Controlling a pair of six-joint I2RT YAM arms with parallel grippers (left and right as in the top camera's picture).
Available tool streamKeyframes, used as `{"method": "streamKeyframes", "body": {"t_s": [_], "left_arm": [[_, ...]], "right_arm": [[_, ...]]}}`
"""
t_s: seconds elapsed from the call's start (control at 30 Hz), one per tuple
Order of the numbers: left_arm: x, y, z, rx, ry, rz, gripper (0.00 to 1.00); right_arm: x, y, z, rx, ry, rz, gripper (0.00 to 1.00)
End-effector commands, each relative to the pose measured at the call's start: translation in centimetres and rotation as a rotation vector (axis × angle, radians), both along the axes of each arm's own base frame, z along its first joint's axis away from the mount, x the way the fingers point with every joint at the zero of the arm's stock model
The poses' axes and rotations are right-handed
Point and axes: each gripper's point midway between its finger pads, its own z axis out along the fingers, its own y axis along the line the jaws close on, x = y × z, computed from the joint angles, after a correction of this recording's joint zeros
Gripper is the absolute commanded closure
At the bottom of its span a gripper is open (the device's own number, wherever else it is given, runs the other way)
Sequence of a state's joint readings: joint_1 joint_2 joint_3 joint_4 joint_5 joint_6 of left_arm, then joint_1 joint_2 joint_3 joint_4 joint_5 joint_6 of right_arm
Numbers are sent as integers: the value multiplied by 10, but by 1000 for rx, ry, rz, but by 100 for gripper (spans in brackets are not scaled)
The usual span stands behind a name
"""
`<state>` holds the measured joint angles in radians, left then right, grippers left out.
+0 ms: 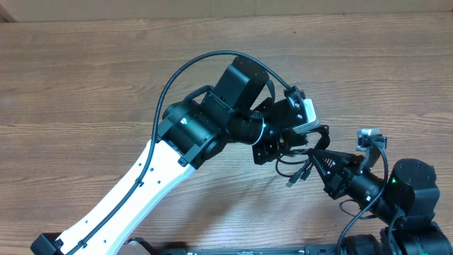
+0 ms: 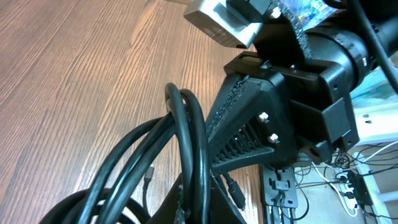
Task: Untangle cables
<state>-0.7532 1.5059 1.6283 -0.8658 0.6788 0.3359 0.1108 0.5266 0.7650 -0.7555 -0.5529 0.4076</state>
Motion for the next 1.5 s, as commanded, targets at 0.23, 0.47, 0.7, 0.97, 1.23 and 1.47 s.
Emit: {"method": "streamKeyframes", "body": {"t_s": [0.23,0.47,0.7,0.97,1.23,1.47], "left_arm": [[-8,-6,14,-47,6,-46,96],[9,3,0,36,-34,53,96],[18,23,-24,178,-36,145,96],[1,38,-41,271,-112,-5,96],[-3,40,-44,286,-314,-197,96],[-18,29,-33,168,-570,-483,96]], "right_arm": [[1,-9,0,-35,1,-45,62],[2,-15,-7,-57,24,-80,22],[6,-20,-7,-71,16,-111,3],[12,-25,-1,-41,12,-166,0],[11,-19,5,77,70,-182,0],[6,-10,8,160,121,-155,0]]}}
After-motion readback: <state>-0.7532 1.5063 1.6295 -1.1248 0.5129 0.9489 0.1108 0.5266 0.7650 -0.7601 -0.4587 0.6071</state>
